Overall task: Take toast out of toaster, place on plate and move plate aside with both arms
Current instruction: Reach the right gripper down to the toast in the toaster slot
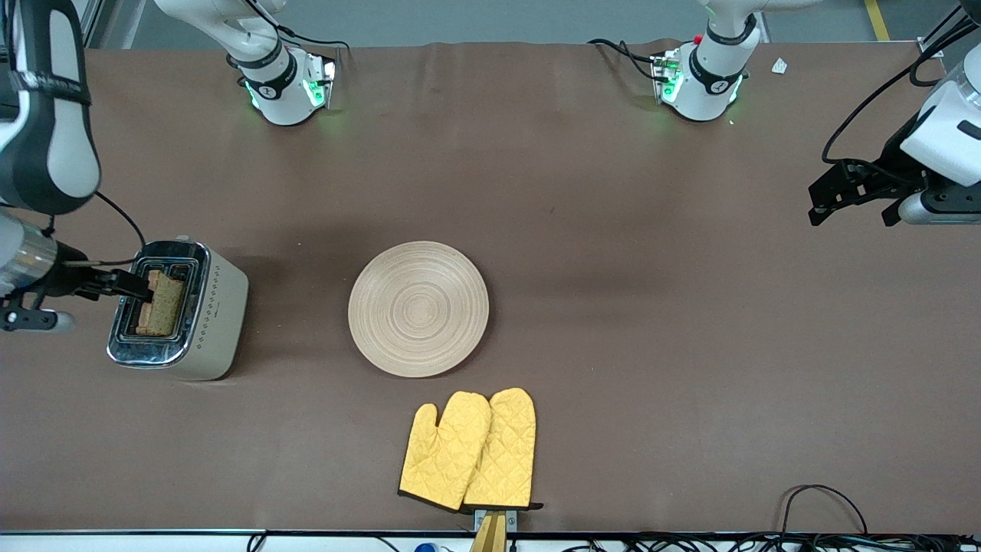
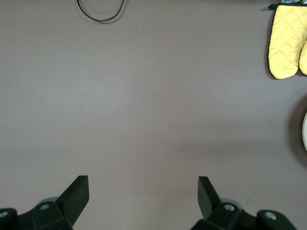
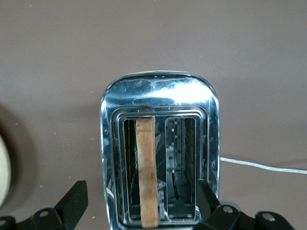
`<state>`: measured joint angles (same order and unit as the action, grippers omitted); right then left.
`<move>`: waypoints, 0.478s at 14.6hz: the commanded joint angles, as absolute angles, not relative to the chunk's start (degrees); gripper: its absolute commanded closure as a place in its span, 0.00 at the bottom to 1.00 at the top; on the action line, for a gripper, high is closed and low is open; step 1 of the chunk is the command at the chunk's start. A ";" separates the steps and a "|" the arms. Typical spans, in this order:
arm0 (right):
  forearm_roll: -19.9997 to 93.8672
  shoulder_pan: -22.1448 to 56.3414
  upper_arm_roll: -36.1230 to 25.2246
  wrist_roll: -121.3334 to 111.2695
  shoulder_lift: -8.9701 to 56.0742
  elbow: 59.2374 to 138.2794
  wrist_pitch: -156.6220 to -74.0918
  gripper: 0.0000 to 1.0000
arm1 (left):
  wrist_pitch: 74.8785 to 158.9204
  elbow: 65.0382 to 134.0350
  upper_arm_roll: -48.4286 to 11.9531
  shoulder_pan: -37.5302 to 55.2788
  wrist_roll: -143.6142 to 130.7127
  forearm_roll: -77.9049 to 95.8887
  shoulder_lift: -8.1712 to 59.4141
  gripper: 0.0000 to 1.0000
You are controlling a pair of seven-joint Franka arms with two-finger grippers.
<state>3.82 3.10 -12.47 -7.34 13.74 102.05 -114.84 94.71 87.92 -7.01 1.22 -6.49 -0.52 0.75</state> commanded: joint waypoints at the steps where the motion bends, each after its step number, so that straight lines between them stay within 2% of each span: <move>1: 3.87 2.64 -11.87 -8.00 14.06 106.42 -119.95 0.00 | 93.52 86.48 -6.86 1.49 -7.12 -0.09 1.32 0.00; 2: 3.61 2.64 -11.87 -8.09 13.98 107.74 -121.45 0.08 | 93.52 86.57 -6.86 1.49 -6.77 -0.09 1.32 0.00; 3: 3.17 2.46 -11.87 -8.09 13.97 107.84 -121.29 0.52 | 93.52 86.66 -6.94 1.32 -6.68 0.00 1.32 0.00; 4: 3.16 2.55 -11.87 -8.00 14.15 107.93 -121.38 0.79 | 93.52 86.66 -6.94 1.32 -7.46 0.00 1.32 0.00; 5: 3.16 2.55 -11.87 -8.00 14.32 107.93 -121.38 0.93 | 93.52 86.66 -6.86 1.32 -7.47 0.00 1.41 0.00; 6: 3.16 2.64 -11.87 -8.00 14.59 107.93 -121.29 0.99 | 93.52 86.66 -6.86 1.32 -7.47 -0.09 1.49 0.00; 7: 3.16 2.55 -11.87 -8.00 14.50 107.76 -121.03 1.00 | 93.52 86.66 -6.86 1.32 -7.47 -0.09 1.58 0.00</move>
<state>3.59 3.10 -12.38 -7.40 15.70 106.48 -120.73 94.54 87.92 -7.01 1.29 -6.79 -0.52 0.95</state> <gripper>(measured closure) 0.326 0.000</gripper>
